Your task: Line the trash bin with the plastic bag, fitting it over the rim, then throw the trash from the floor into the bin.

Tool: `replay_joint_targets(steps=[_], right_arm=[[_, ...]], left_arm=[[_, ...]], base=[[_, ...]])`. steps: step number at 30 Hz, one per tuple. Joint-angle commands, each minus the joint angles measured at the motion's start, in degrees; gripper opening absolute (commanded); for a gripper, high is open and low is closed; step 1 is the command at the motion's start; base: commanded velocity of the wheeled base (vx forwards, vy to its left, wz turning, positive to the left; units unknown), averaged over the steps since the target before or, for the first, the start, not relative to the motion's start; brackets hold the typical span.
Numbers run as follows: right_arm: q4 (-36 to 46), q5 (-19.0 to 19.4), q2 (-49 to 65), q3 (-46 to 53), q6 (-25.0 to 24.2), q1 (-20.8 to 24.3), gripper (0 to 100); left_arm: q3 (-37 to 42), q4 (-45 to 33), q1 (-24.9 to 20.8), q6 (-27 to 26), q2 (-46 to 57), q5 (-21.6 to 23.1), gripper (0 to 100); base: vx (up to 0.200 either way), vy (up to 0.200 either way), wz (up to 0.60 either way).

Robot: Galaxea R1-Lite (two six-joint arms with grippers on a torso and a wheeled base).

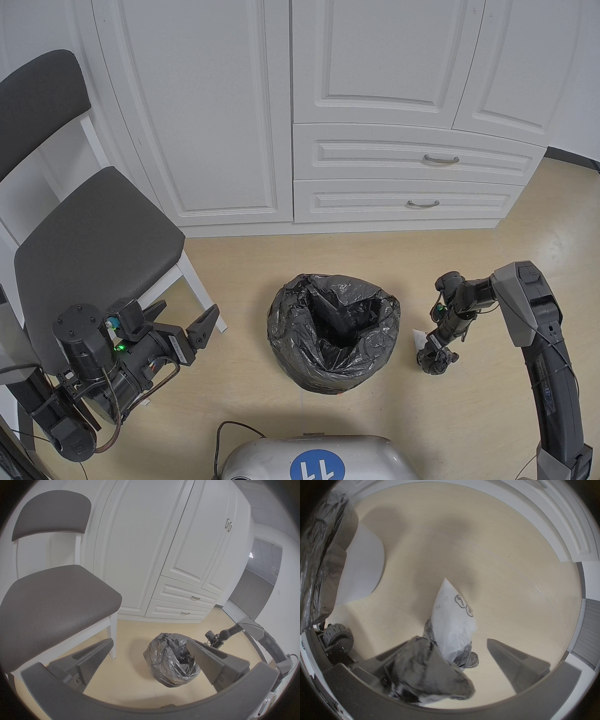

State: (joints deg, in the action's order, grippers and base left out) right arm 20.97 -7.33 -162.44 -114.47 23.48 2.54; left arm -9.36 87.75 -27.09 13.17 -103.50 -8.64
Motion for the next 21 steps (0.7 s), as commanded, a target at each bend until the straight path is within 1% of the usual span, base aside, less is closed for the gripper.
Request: replay_joint_targets(steps=[1, 3, 7, 9, 10, 11, 13, 15, 16, 17, 18, 21], right_arm=[[0.0, 0.0, -1.0, -0.1, 0.5, 0.0, 0], [0.0, 0.1, -1.1, -0.1, 0.4, 0.2, 0], [0.0, 2.1, 0.1, -0.1, -0.5, 0.0, 0], [0.0, 2.1, 0.1, -0.1, -0.5, 0.0, 0], [-0.7, 7.5, 7.5, 5.7, -1.7, -0.2, 0], [-1.0, 9.4, 10.1, 8.0, -1.5, -0.3, 0], [-1.2, 12.0, 14.9, 11.2, -1.4, -0.3, 0], [-1.2, 13.1, 19.5, 14.2, -1.4, -0.3, 0], [-1.2, 13.1, 19.9, 14.5, -1.4, -0.3, 0], [-1.2, 13.3, 24.0, 16.9, -1.3, -0.5, 0], [-1.2, 13.3, 24.0, 16.9, -1.3, -0.5, 0], [-1.6, 13.5, 31.7, 21.5, -1.3, -0.8, 0]], left_arm=[[-0.1, 0.1, 0.3, 0.0, -0.5, 0.0, 100], [-0.1, 0.0, 0.3, 0.0, -0.7, -0.1, 100], [-0.1, 0.0, 0.2, 0.0, -0.7, 0.0, 100], [-0.1, 0.0, 0.2, 0.0, -0.7, 0.0, 100], [-0.3, 0.0, 0.3, 0.0, 0.0, 0.0, 100], [-0.3, 0.0, 0.3, 0.0, 0.1, 0.0, 100], [-0.4, 0.1, 0.3, 0.0, 0.2, 0.0, 100], [-0.5, 0.1, 0.3, 0.0, 0.3, 0.1, 100], [-0.5, 0.1, 0.3, -0.1, 0.3, 0.1, 100], [-0.6, 0.1, 0.3, -0.1, 0.3, 0.1, 100], [-0.6, 0.1, 0.3, -0.1, 0.3, 0.1, 100], [-0.6, 0.1, 0.3, -0.1, 1.2, 0.3, 100]], base=[[0.0, 0.0, 0.0], [0.0, 0.0, 0.0], [0.0, 0.0, 0.0], [0.0, 0.0, 0.0], [0.0, 0.0, 0.0], [0.0, 0.0, 0.0], [0.0, 0.0, 0.0], [0.0, 0.0, 0.0], [0.0, 0.0, 0.0], [0.0, 0.0, 0.0], [0.0, 0.0, 0.0], [0.0, 0.0, 0.0]])
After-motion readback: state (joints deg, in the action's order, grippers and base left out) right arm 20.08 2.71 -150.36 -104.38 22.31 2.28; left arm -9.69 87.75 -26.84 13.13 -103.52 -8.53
